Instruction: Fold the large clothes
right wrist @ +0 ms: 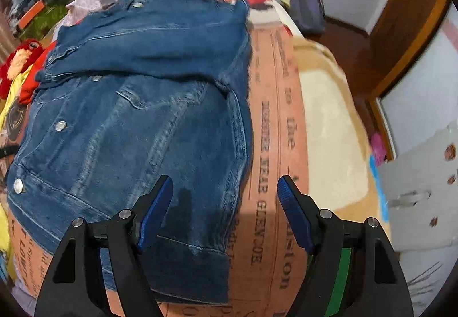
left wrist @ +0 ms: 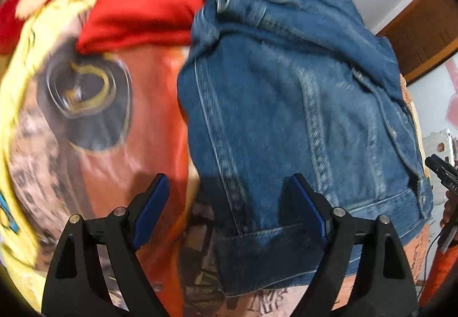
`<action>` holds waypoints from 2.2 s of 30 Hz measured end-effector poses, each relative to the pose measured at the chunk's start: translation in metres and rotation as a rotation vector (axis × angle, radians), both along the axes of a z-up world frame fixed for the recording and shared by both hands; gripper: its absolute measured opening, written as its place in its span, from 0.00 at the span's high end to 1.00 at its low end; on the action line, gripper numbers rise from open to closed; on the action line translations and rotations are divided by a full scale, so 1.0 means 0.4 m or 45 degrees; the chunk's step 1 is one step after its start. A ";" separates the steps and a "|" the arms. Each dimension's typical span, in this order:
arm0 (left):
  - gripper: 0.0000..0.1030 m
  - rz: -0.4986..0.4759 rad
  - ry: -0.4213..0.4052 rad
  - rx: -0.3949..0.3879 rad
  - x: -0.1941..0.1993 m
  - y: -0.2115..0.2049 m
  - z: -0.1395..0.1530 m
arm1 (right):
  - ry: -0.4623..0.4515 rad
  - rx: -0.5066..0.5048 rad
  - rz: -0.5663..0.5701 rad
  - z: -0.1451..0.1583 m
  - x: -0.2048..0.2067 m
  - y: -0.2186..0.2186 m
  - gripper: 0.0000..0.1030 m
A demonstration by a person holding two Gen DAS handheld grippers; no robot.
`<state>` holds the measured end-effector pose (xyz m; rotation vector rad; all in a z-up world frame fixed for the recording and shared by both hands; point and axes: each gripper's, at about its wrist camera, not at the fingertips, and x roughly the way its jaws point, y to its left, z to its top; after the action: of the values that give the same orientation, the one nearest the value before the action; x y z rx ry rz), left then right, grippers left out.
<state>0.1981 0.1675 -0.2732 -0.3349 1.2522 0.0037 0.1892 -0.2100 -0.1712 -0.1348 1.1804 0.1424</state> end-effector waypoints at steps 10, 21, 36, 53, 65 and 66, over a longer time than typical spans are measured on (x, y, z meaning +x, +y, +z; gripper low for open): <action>0.19 0.049 -0.023 -0.161 -0.022 -0.003 -0.037 | 0.088 0.355 -0.088 -0.082 -0.005 -0.056 0.33; 0.60 -0.021 -0.062 -0.038 -0.066 0.015 -0.004 | 0.062 0.429 -0.044 -0.067 0.011 -0.022 0.88; 0.78 -0.129 -0.038 -0.012 -0.058 -0.023 0.057 | -0.149 0.464 0.034 0.048 0.031 -0.007 0.89; 0.86 0.013 -0.160 -0.382 -0.043 0.051 0.126 | -0.172 0.487 0.058 0.084 0.056 -0.013 0.90; 0.86 0.024 -0.594 -0.043 0.176 0.041 0.442 | -0.377 0.555 0.017 0.225 0.285 0.037 0.90; 0.86 0.032 -0.620 -0.029 0.206 0.047 0.453 | -0.380 0.574 -0.006 0.229 0.318 0.030 0.90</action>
<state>0.2805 0.1862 -0.0918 -0.3461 0.7659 -0.0667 0.3163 -0.1979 -0.0797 0.2369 0.8275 0.3677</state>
